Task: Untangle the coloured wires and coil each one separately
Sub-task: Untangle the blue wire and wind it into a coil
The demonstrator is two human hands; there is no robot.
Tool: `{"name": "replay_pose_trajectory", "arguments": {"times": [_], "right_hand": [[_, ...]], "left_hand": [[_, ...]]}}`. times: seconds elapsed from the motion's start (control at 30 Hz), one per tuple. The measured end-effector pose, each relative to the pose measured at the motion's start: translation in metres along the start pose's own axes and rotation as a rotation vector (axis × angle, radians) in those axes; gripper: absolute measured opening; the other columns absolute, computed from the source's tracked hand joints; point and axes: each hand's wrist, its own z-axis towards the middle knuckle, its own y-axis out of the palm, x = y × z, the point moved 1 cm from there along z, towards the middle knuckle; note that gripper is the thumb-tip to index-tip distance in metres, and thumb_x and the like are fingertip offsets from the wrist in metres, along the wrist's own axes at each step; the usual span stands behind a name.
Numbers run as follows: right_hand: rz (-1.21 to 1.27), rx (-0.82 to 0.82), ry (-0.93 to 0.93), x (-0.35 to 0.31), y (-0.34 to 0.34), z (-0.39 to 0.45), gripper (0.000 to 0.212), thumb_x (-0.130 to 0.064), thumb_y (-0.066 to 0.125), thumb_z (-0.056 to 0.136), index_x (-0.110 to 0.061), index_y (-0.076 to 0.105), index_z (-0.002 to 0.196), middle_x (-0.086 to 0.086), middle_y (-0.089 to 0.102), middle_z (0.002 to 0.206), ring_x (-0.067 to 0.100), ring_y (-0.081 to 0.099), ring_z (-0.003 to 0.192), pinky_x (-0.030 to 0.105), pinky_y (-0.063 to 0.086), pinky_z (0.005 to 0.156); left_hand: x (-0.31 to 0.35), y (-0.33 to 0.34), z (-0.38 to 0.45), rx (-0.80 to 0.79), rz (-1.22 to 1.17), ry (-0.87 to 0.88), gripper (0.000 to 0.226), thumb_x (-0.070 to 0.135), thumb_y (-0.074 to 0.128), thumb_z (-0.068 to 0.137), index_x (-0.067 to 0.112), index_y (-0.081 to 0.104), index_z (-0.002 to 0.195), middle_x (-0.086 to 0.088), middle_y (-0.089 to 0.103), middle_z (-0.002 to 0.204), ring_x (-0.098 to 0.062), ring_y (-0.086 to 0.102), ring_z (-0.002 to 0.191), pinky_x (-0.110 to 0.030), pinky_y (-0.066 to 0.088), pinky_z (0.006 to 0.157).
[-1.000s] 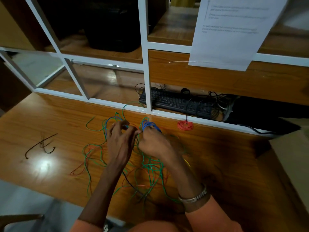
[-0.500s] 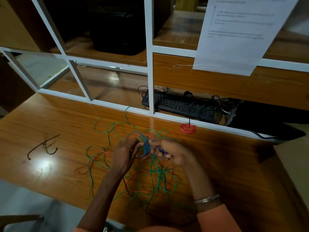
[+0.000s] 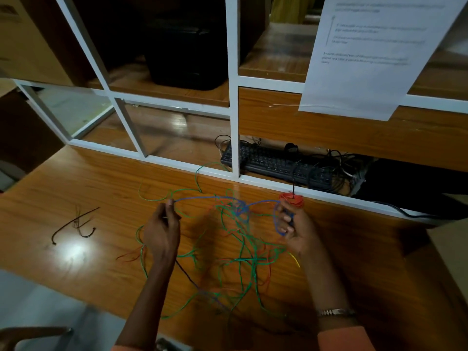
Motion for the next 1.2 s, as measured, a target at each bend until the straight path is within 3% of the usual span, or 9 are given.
{"name": "replay_pose_trajectory", "arguments": {"times": [0.37, 0.5, 0.57, 0.63, 0.73, 0.8, 0.9, 1.0, 1.2], "right_hand": [[-0.048, 0.147, -0.252, -0.014, -0.019, 0.010, 0.029, -0.027, 0.044, 0.108, -0.015, 0.050, 0.082, -0.007, 0.043, 0.049, 0.003, 0.027, 0.029, 0.017, 0.017, 0.031], [-0.359, 0.034, -0.160, 0.007, -0.003, -0.001, 0.039, -0.032, 0.048, 0.106, -0.006, 0.068, 0.085, -0.002, 0.041, 0.055, 0.005, 0.026, 0.032, 0.020, 0.011, 0.035], [-0.498, -0.061, -0.145, 0.012, 0.010, -0.007, 0.042, -0.031, 0.049, 0.107, -0.004, 0.075, 0.089, 0.000, 0.041, 0.055, 0.007, 0.023, 0.033, 0.023, 0.010, 0.037], [-0.528, -0.127, -0.138, 0.013, 0.020, -0.010, 0.042, -0.028, 0.048, 0.107, 0.000, 0.076, 0.092, 0.002, 0.041, 0.054, 0.008, 0.022, 0.033, 0.020, 0.012, 0.035], [-0.528, -0.216, -0.110, 0.015, 0.031, -0.012, 0.043, -0.030, 0.050, 0.105, 0.004, 0.075, 0.097, 0.006, 0.042, 0.054, 0.009, 0.023, 0.033, 0.023, 0.013, 0.037], [-0.535, -0.296, -0.097, 0.016, 0.035, -0.016, 0.043, -0.031, 0.050, 0.105, 0.003, 0.076, 0.096, 0.012, 0.044, 0.056, 0.009, 0.023, 0.031, 0.026, 0.011, 0.039], [-0.560, -0.319, -0.104, 0.015, 0.034, -0.019, 0.047, -0.034, 0.053, 0.102, 0.009, 0.073, 0.095, 0.016, 0.048, 0.055, 0.007, 0.024, 0.030, 0.028, 0.009, 0.040], [-0.597, -0.251, -0.149, 0.008, 0.026, -0.023, 0.043, -0.038, 0.058, 0.097, -0.003, 0.078, 0.080, 0.017, 0.042, 0.057, 0.008, 0.023, 0.031, 0.028, 0.011, 0.041], [-0.699, -0.301, -0.147, -0.001, 0.020, -0.031, 0.051, -0.034, 0.060, 0.098, -0.017, 0.067, 0.050, 0.035, 0.044, 0.056, 0.018, 0.033, 0.038, 0.031, 0.015, 0.046]], "left_hand": [[-0.017, -0.007, 0.016, 0.200, -0.080, -0.217, 0.058, 0.062, 0.039, 0.106, 0.017, 0.066, 0.082, -0.002, 0.074, 0.082, -0.029, 0.068, 0.077, -0.036, 0.043, 0.068], [-0.010, -0.005, 0.017, 0.149, 0.132, -0.130, 0.038, 0.050, 0.055, 0.101, 0.021, 0.072, 0.119, -0.017, 0.068, 0.119, -0.040, 0.063, 0.108, -0.046, 0.047, 0.084], [0.000, 0.000, 0.012, 0.175, 0.230, 0.007, 0.045, 0.042, 0.066, 0.095, 0.021, 0.065, 0.135, -0.020, 0.059, 0.135, -0.039, 0.053, 0.124, -0.050, 0.046, 0.095], [0.016, 0.011, 0.000, 0.057, 0.135, 0.194, 0.043, 0.040, 0.067, 0.094, 0.026, 0.065, 0.135, -0.010, 0.063, 0.126, -0.029, 0.058, 0.114, -0.047, 0.052, 0.090], [0.045, 0.032, -0.025, -0.608, -0.195, 0.183, 0.032, 0.040, 0.063, 0.098, 0.042, 0.062, 0.131, 0.002, 0.074, 0.094, -0.010, 0.068, 0.074, -0.041, 0.059, 0.066], [0.050, 0.046, -0.041, -0.843, -0.114, 0.280, 0.024, 0.040, 0.057, 0.102, 0.044, 0.063, 0.125, 0.003, 0.075, 0.085, 0.000, 0.065, 0.062, -0.030, 0.055, 0.063], [0.042, 0.059, -0.053, -0.823, 0.007, 0.376, 0.021, 0.041, 0.049, 0.106, 0.036, 0.066, 0.118, 0.008, 0.073, 0.080, 0.000, 0.066, 0.066, -0.028, 0.048, 0.063], [0.032, 0.060, -0.051, -0.784, 0.123, 0.441, 0.030, 0.038, 0.045, 0.102, 0.034, 0.065, 0.125, 0.006, 0.076, 0.098, -0.017, 0.070, 0.091, -0.039, 0.053, 0.073], [0.042, 0.057, -0.043, -0.592, 0.181, 0.477, 0.063, 0.031, 0.037, 0.083, 0.047, 0.061, 0.139, 0.011, 0.077, 0.119, -0.020, 0.074, 0.104, -0.040, 0.059, 0.078]]}}
